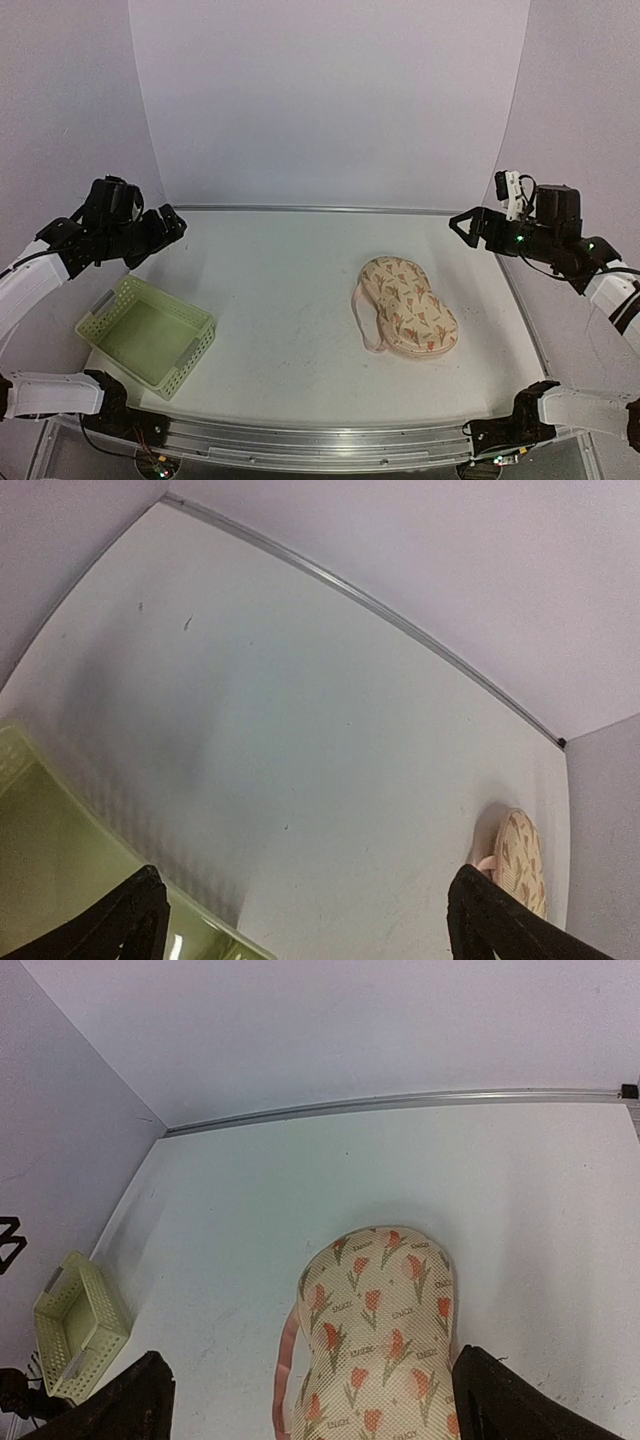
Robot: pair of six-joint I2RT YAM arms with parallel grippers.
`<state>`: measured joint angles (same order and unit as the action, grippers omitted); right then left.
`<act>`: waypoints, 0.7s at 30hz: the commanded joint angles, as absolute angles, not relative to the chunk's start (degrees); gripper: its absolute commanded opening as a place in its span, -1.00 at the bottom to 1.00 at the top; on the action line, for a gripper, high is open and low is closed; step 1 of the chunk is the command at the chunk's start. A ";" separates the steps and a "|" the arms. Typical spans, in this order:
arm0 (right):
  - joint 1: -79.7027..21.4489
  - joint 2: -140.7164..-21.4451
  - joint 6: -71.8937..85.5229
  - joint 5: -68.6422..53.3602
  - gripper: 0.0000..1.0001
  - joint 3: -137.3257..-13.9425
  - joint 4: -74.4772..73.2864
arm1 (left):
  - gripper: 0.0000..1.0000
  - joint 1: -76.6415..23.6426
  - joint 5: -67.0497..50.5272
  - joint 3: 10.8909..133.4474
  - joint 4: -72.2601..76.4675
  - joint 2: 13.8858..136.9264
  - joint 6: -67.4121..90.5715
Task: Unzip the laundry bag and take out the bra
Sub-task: Move the bin to the center of the board.
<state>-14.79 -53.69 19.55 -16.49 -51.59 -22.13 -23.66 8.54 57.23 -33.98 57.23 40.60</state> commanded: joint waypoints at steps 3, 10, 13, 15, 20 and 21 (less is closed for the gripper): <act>-14.77 -54.40 18.85 -14.46 0.96 -52.24 -21.50 | 0.94 -21.24 14.50 56.06 -41.17 58.50 51.90; -14.77 -55.24 19.20 -12.30 0.96 -50.93 -22.08 | 0.87 -13.83 8.48 51.74 -41.84 63.96 54.48; -14.76 -55.26 19.25 -11.95 0.97 -50.35 -22.06 | 0.87 -13.38 8.65 51.46 -41.66 65.95 54.46; -14.77 -55.28 19.33 -11.80 0.97 -50.06 -22.06 | 0.87 -13.34 8.95 51.75 -41.60 67.60 53.88; -14.74 -55.32 19.13 -10.34 0.97 -49.30 -22.06 | 0.86 -13.34 9.97 53.44 -41.57 73.17 50.89; -14.76 -55.24 18.96 -10.18 0.96 -49.18 -22.06 | 0.85 -13.28 10.32 53.81 -41.57 74.24 50.36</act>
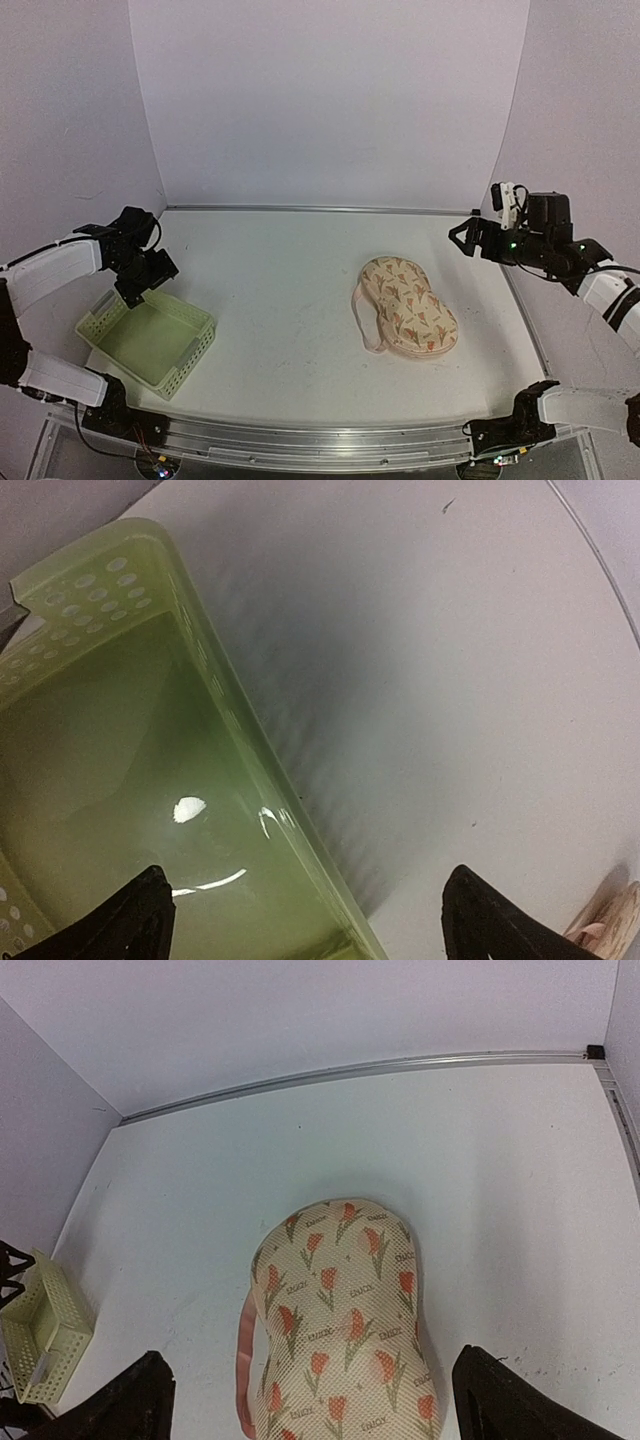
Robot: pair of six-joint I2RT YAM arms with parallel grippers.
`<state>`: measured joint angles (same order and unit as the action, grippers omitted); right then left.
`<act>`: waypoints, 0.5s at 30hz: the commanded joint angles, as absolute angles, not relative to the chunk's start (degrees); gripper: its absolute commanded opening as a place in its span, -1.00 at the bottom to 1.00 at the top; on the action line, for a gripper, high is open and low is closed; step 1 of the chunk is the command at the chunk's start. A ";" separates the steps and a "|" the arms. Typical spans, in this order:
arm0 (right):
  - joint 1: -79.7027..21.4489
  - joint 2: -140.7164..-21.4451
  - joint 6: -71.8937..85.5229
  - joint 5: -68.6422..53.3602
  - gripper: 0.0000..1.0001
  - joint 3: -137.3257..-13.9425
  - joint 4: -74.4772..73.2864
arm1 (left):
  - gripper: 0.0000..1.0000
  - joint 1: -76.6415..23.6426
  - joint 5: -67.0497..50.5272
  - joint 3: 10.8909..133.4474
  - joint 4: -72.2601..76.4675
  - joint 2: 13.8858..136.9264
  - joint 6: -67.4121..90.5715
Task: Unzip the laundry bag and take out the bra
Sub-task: Move the bin to the center of the board.
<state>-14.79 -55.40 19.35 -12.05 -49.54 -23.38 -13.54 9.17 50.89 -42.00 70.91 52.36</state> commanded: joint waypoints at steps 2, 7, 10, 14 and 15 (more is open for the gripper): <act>-14.77 -55.07 18.75 -9.92 0.96 -49.01 -22.06 | 0.83 -13.22 10.46 54.62 -41.57 76.32 49.70; -14.76 -54.23 18.31 -9.22 0.96 -48.49 -22.15 | 0.73 -13.26 9.42 55.99 -40.92 80.72 48.72; -14.76 -53.73 18.15 -8.85 0.97 -48.17 -22.21 | 0.60 -13.23 9.75 56.68 -40.28 82.43 47.77; -14.77 -53.48 18.11 -9.13 0.96 -47.99 -22.24 | 0.35 -13.25 8.88 57.45 -39.48 84.50 46.57; -14.77 -53.44 18.11 -9.33 0.97 -47.99 -22.21 | 0.29 -13.26 8.73 57.60 -39.25 84.96 46.34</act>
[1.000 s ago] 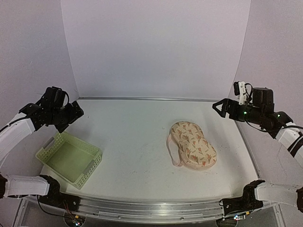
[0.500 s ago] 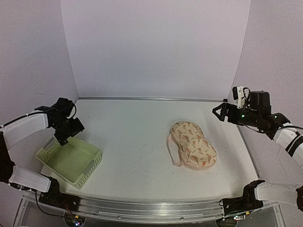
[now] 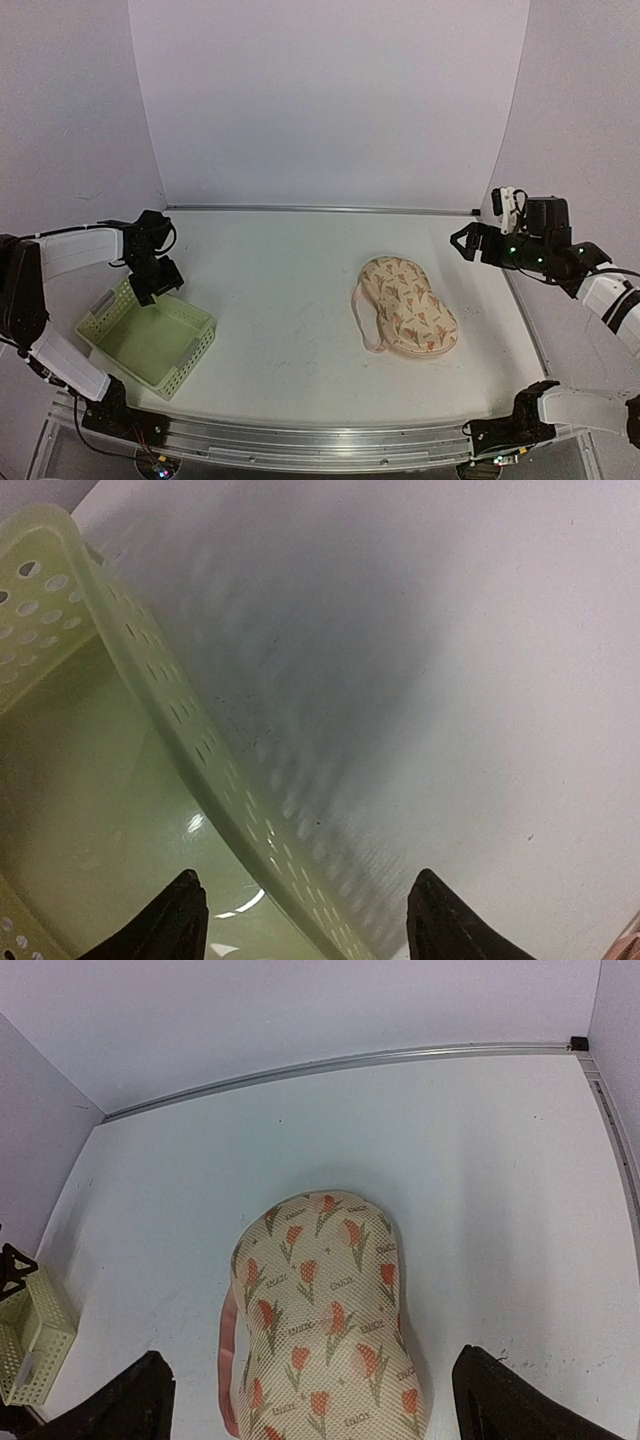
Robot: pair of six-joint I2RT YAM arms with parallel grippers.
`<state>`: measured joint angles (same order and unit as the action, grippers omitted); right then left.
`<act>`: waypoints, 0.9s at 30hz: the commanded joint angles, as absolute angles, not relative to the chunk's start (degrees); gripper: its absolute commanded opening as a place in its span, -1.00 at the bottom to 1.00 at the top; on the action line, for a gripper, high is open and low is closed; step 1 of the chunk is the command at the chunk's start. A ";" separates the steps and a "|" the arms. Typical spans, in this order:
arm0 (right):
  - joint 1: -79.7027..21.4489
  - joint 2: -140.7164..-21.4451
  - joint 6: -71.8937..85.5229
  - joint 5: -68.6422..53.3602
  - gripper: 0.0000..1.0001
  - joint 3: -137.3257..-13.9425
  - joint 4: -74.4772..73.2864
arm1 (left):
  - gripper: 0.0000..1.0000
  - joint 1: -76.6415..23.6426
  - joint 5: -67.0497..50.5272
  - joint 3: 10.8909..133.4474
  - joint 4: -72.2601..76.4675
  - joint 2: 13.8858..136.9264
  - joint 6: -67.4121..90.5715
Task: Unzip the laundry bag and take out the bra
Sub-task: Move the bin to the center of the board.
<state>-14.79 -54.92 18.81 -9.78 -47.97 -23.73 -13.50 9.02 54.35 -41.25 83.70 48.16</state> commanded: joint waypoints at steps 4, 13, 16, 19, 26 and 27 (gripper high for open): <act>-14.77 -53.26 18.02 -9.56 0.97 -48.16 -22.32 | 0.10 -13.27 7.91 58.22 -38.90 86.00 45.64; -14.77 -53.98 18.35 -10.71 0.96 -48.98 -22.29 | -0.41 -13.36 5.26 59.29 -38.06 86.67 44.30; -14.76 -54.22 18.41 -10.94 0.97 -49.21 -22.32 | -0.51 -13.42 4.60 59.63 -38.01 86.57 43.91; -14.75 -54.15 18.46 -11.12 0.97 -49.39 -22.41 | -0.62 -13.99 4.35 60.04 -37.88 86.75 43.71; -14.77 -53.96 18.71 -11.50 0.96 -49.49 -22.58 | -0.80 -17.75 4.72 62.46 -37.80 89.08 44.15; -14.77 -53.96 18.76 -11.63 0.96 -49.48 -22.59 | -0.83 -18.38 4.70 62.89 -37.73 89.58 44.25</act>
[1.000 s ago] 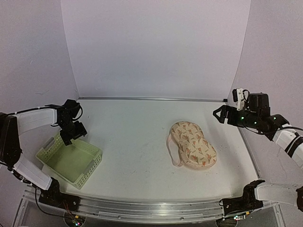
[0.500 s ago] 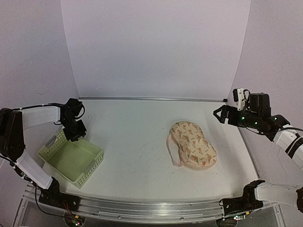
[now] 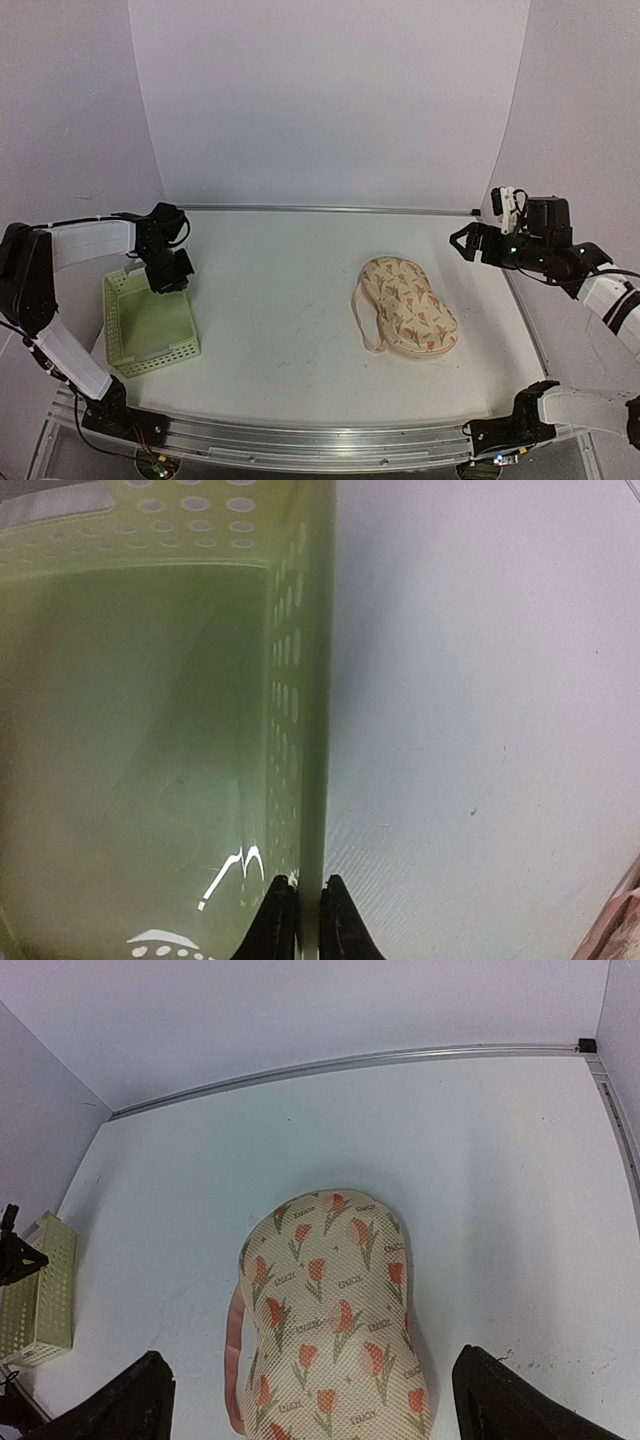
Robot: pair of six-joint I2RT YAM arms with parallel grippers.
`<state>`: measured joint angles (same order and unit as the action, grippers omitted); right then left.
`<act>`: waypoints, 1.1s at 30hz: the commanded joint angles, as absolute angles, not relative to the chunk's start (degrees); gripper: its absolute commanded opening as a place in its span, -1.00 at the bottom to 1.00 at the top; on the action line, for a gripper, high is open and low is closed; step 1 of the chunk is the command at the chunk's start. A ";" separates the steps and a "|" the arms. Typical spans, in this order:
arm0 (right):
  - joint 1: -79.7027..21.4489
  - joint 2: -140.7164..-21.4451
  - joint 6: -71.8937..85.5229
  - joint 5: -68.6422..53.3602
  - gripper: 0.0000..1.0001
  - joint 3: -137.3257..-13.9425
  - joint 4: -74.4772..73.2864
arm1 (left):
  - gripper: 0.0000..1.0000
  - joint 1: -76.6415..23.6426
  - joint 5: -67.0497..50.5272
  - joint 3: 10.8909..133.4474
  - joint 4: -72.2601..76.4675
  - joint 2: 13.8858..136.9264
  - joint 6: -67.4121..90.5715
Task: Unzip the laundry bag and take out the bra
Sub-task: Move the bin to the center of the board.
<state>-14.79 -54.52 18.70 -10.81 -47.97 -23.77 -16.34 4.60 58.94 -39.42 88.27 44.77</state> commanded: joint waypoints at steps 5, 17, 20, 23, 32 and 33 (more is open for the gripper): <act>-14.77 -53.29 19.16 -11.97 0.96 -49.33 -22.76 | -0.95 -21.40 3.97 65.47 -37.28 92.04 45.18; -14.77 -54.89 19.69 -9.80 0.96 -47.41 -23.90 | -1.00 -32.77 0.92 75.50 -35.18 101.42 47.43; -14.76 -56.18 20.14 -8.93 0.96 -46.88 -24.85 | -1.00 -35.33 0.58 79.07 -35.07 104.29 46.75; -14.77 -57.26 20.43 -7.89 0.96 -46.49 -26.01 | -1.00 -37.56 0.18 82.78 -34.94 107.77 46.36; -14.75 -59.27 22.51 -6.39 0.97 -43.69 -26.59 | -1.00 -43.66 -3.44 95.73 -34.50 117.82 46.02; -14.74 -59.43 22.69 -5.90 0.97 -43.34 -26.63 | -1.00 -44.04 -3.74 96.92 -34.47 118.84 45.86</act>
